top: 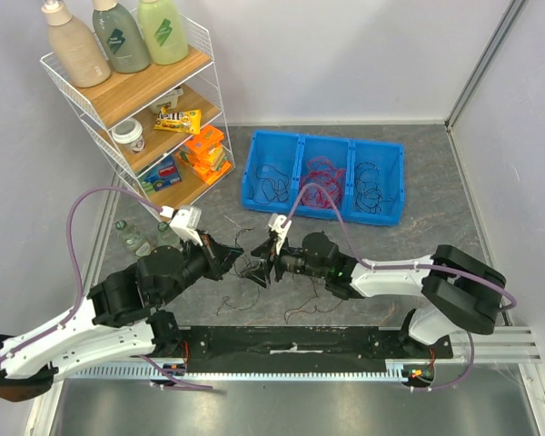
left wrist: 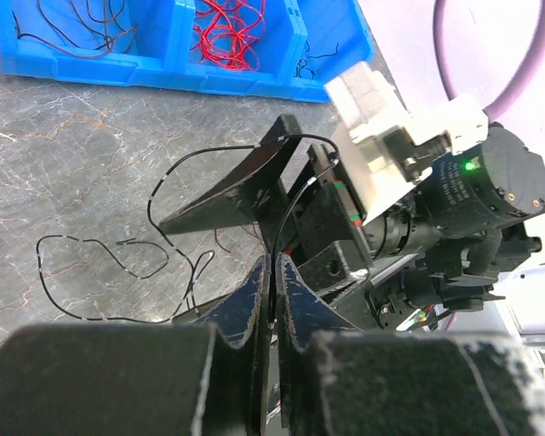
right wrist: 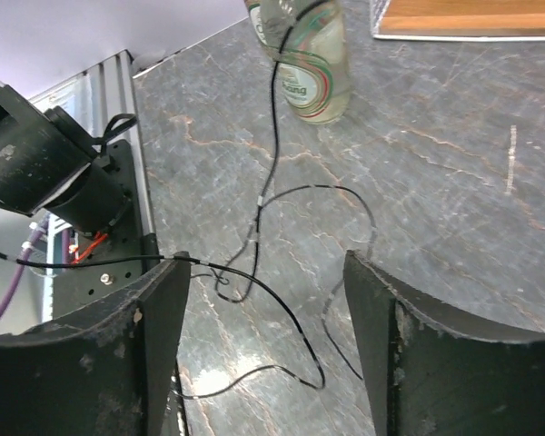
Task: Untangle the cables
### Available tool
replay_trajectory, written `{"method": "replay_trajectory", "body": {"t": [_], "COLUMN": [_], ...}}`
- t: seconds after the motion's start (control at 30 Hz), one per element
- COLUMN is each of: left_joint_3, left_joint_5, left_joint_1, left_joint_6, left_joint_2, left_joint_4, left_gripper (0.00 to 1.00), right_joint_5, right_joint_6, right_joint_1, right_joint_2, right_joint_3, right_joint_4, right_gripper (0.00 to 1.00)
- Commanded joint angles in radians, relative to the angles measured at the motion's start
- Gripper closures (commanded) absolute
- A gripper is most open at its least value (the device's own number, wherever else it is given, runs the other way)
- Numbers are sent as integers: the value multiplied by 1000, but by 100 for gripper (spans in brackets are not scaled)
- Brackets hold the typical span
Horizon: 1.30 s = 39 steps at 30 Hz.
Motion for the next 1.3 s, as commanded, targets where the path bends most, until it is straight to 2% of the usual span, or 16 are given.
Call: {"method": "replay_trajectory", "body": {"t": [0.0, 0.1, 0.23, 0.3, 0.37, 0.47, 0.5, 0.6, 0.73, 0.83, 0.9, 1.17, 1.27], "left_joint_3": [40, 43, 34, 25, 11, -11, -14, -14, -15, -26, -44, -74, -80], "left_joint_5": [9, 8, -26, -64, -106, -141, -147, -150, -143, -126, -111, -31, -25], "left_joint_1": [3, 2, 3, 5, 3, 3, 2, 3, 3, 2, 2, 2, 3], "left_joint_6": [31, 37, 48, 48, 50, 48, 46, 62, 82, 88, 89, 102, 102], "left_joint_2": [17, 20, 15, 12, 9, 5, 5, 12, 31, 48, 55, 100, 94], "left_joint_4": [30, 30, 11, -10, -26, -32, -29, -10, 14, 31, 57, 120, 117], "left_gripper": [91, 91, 90, 89, 82, 59, 48, 38, 34, 34, 34, 34, 34], "right_joint_5": [-28, 24, 176, 227, 269, 363, 383, 395, 495, 608, 638, 541, 384], "right_joint_6": [45, 70, 75, 82, 88, 94, 101, 110, 99, 88, 81, 78, 105], "right_joint_1": [15, 15, 12, 1, -15, -56, -83, -194, -344, -456, -553, -829, -930], "right_joint_2": [56, 50, -39, -106, -194, -303, -333, -380, -395, -375, -345, -184, -102], "right_joint_3": [56, 46, 39, 27, 4, 15, 35, 142, 314, 445, 507, 544, 517], "right_joint_4": [96, 116, -13, -96, -154, -279, -329, -500, -689, -849, -898, -864, -858], "right_gripper": [30, 51, 100, 100, 100, 100, 100, 100, 100, 100, 100, 100, 100]}}
